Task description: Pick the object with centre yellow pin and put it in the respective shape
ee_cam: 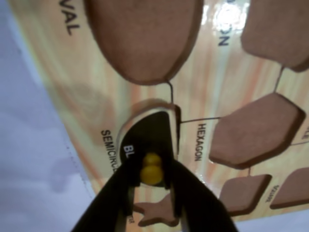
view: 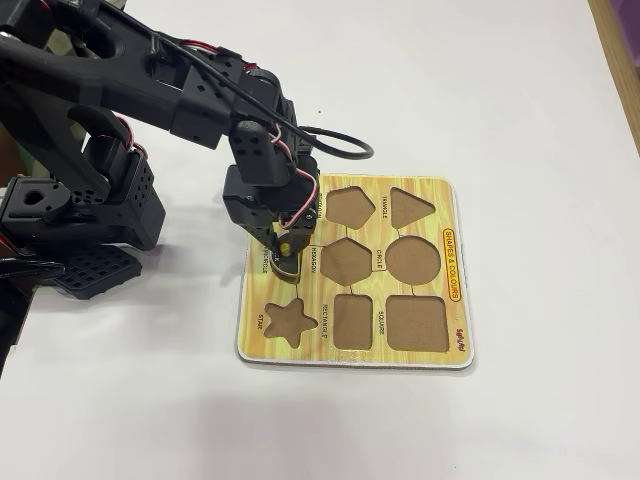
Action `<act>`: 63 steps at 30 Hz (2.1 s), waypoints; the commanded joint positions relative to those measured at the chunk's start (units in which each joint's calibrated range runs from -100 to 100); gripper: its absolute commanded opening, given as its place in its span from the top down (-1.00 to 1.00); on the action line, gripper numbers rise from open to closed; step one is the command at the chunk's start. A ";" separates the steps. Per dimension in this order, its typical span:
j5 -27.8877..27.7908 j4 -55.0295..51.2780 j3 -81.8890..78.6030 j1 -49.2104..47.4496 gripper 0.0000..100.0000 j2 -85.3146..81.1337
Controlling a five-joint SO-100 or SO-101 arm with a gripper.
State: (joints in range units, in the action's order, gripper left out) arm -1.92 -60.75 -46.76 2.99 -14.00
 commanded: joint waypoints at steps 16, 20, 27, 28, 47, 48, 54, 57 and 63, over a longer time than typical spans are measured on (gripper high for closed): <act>2.24 0.17 0.27 2.38 0.90 -0.89; 1.77 0.17 0.27 2.38 0.60 -1.06; 2.34 0.43 1.26 2.28 0.54 -1.31; 2.34 1.29 1.35 2.28 0.54 -1.73; 19.92 6.30 0.36 -4.17 0.56 -20.47; 21.33 6.30 0.36 -4.65 0.56 -21.06; 29.75 6.30 0.36 -5.53 0.56 -24.91; 32.73 6.30 -0.45 -5.53 0.56 -28.00; 40.05 6.39 -7.64 -5.53 0.56 -36.46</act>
State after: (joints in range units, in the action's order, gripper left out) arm 34.69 -55.18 -52.43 -2.43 -45.27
